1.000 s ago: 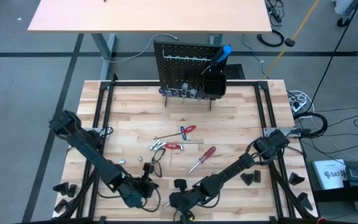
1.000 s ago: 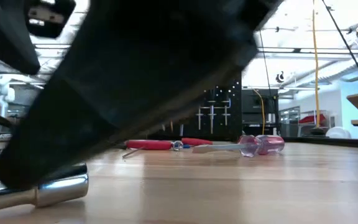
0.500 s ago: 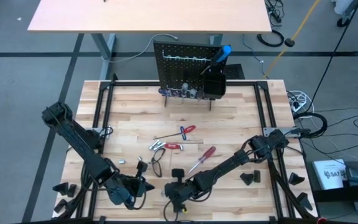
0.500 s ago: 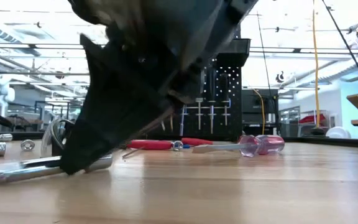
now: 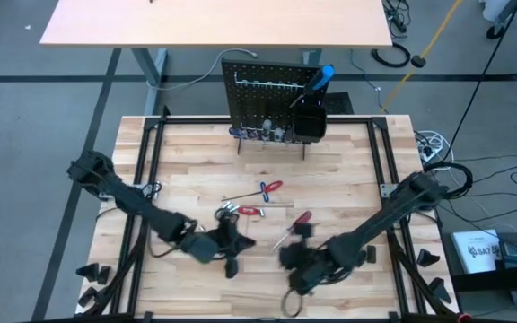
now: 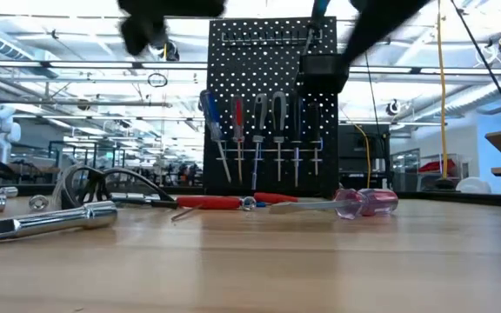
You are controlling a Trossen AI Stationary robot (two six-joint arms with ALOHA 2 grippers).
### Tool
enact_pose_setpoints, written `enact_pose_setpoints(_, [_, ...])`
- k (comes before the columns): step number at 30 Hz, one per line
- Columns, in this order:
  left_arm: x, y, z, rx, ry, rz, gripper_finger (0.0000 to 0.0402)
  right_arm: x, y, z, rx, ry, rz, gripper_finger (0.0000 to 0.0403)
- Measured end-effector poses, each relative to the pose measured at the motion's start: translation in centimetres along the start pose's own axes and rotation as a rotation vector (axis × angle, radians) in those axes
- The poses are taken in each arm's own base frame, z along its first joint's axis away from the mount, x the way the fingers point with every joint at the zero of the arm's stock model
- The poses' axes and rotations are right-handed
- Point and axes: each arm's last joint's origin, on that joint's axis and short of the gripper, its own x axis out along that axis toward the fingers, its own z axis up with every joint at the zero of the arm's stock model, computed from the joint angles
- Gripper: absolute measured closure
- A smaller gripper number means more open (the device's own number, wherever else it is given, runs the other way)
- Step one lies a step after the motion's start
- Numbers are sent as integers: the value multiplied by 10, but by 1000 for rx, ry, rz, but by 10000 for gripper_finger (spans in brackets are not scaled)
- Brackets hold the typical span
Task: Hang tools onto peg board
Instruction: Hang the red screwdriver onto the peg board
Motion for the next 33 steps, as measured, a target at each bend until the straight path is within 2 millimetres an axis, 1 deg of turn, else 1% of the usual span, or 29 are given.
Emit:
enact_pose_setpoints(3, [26,11,2,-35,41,-57,346,-26,-20,-29,113,-41,-45,403])
enact_pose_setpoints(5, [41,16,5,-47,53,-44,322,-46,-33,-45,204,-108,-57,403])
enact_pose_setpoints(6, [48,19,6,-51,56,-29,309,-52,-38,-52,250,-141,-66,403])
enact_pose_setpoints(9, [69,27,7,-60,90,-11,264,-61,-54,-75,351,-211,-96,403])
enact_pose_setpoints(12, [88,38,8,-110,180,-10,221,-65,-65,-88,421,-245,-75,403])
enact_pose_setpoints(14, [102,44,11,-151,215,-8,198,-62,-69,-96,424,-236,-74,403])
enact_pose_setpoints(16, [116,49,13,-171,260,-4,183,-60,-70,-99,423,-237,-66,403])
enact_pose_setpoints(18, [128,52,13,-182,318,20,178,-61,-72,-99,424,-241,-64,403])
enact_pose_setpoints(20, [138,55,12,-157,373,63,176,-61,-72,-99,424,-241,-63,403])
enact_pose_setpoints(24, [158,59,1,-143,416,118,176,-62,-72,-99,405,-237,-55,403])
enact_pose_setpoints(28, [170,59,-5,-76,405,201,176,-62,-72,-99,401,-227,-47,403])
enact_pose_setpoints(30, [175,61,-11,-60,428,217,176,-62,-72,-99,401,-227,-46,403])
enact_pose_setpoints(33, [178,59,-16,-48,439,222,182,-62,-72,-99,399,-231,-51,403])
